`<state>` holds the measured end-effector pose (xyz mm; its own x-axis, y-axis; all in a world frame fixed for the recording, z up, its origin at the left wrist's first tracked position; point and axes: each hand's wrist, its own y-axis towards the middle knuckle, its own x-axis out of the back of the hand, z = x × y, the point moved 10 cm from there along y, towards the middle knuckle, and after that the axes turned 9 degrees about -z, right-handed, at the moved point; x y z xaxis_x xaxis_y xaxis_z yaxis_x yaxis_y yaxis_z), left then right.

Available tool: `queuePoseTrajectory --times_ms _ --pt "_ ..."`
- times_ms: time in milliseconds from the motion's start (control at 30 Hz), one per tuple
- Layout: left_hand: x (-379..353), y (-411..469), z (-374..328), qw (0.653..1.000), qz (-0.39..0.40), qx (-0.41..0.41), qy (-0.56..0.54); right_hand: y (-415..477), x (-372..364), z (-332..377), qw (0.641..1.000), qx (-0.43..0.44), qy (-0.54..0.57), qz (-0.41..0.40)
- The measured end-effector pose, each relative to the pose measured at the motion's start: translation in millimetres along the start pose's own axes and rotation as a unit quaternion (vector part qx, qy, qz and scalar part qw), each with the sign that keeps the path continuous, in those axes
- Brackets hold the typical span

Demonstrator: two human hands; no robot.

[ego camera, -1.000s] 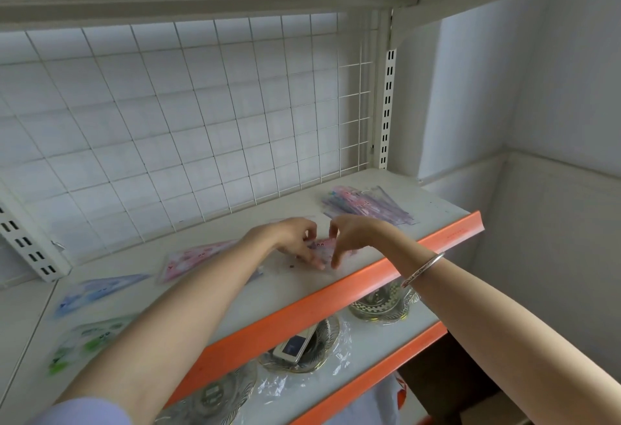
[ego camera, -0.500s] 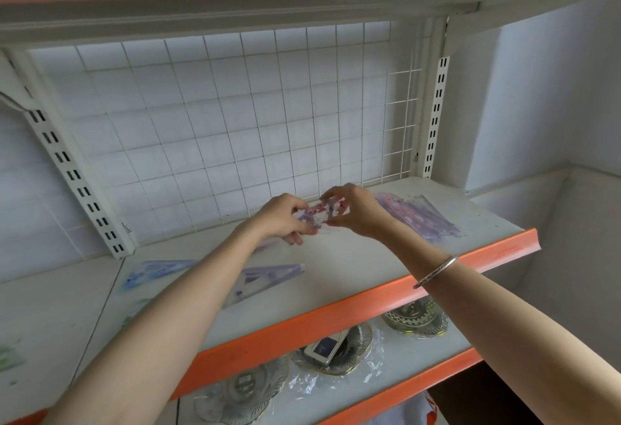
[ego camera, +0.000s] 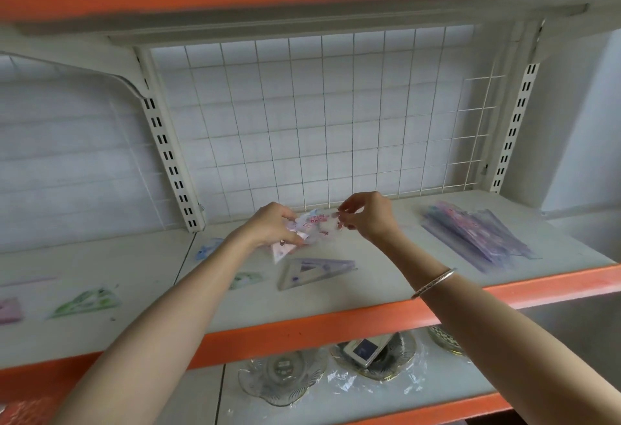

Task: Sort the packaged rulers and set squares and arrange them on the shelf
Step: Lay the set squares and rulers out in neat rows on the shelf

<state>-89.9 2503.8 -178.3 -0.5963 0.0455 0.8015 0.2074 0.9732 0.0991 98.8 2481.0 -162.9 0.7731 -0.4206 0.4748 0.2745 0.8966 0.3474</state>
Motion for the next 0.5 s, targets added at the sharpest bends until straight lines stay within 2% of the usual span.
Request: queuePoseTrajectory --times_ms 200,500 --pt "42 -8 48 0.991 -0.091 0.084 -0.055 -3 -19 2 0.991 -0.056 0.116 0.04" --pt "58 -20 78 0.979 -0.116 0.108 -0.129 -9 -43 5 0.976 -0.099 0.18 0.066"
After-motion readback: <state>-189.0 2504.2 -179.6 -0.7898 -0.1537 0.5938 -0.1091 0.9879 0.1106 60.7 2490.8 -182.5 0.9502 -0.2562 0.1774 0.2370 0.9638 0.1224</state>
